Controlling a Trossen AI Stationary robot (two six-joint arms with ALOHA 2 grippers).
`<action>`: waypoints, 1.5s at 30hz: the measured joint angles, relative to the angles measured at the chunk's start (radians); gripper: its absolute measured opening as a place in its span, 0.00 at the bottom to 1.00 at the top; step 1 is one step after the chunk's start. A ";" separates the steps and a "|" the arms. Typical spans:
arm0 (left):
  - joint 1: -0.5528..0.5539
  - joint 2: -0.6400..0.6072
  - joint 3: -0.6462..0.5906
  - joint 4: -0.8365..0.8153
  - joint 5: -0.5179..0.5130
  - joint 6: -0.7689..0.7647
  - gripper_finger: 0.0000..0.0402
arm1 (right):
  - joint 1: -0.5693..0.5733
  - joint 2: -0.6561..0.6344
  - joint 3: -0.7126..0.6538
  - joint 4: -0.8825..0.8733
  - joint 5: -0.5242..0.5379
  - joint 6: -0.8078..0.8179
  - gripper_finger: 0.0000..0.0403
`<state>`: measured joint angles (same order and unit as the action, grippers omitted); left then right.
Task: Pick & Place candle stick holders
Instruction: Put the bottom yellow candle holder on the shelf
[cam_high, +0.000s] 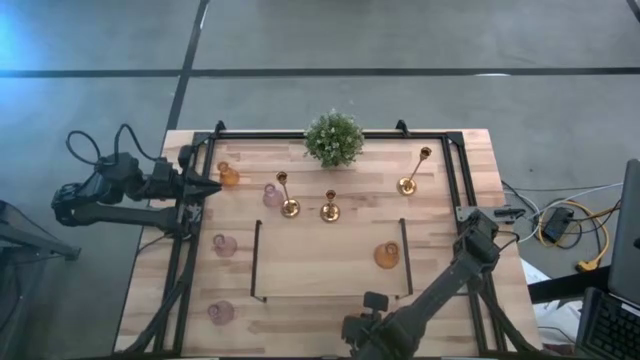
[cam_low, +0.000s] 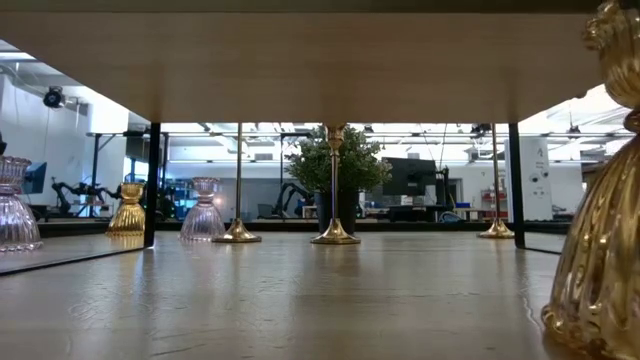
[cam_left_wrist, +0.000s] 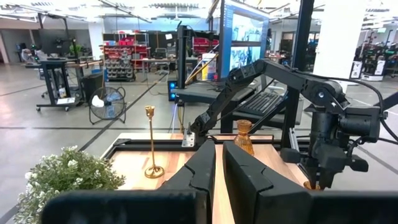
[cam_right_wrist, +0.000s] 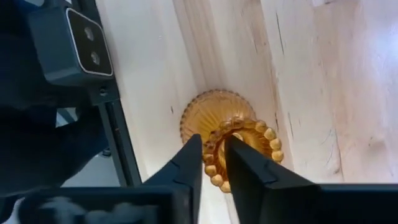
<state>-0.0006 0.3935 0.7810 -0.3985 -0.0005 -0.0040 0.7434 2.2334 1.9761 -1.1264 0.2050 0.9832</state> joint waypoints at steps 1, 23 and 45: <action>0.000 0.000 0.000 0.000 0.000 0.000 0.09 | -0.001 -0.002 0.000 0.000 -0.007 -0.004 0.09; 0.000 0.000 0.000 0.000 0.000 0.000 0.09 | 0.012 -0.099 0.364 -0.372 0.065 -0.054 0.03; 0.000 0.000 0.000 -0.002 0.000 0.000 0.09 | -0.024 -0.237 0.354 -0.445 0.167 -0.191 0.03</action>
<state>-0.0006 0.3935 0.7810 -0.4007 -0.0006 -0.0036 0.7198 1.9961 2.3299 -1.5713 0.3720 0.7925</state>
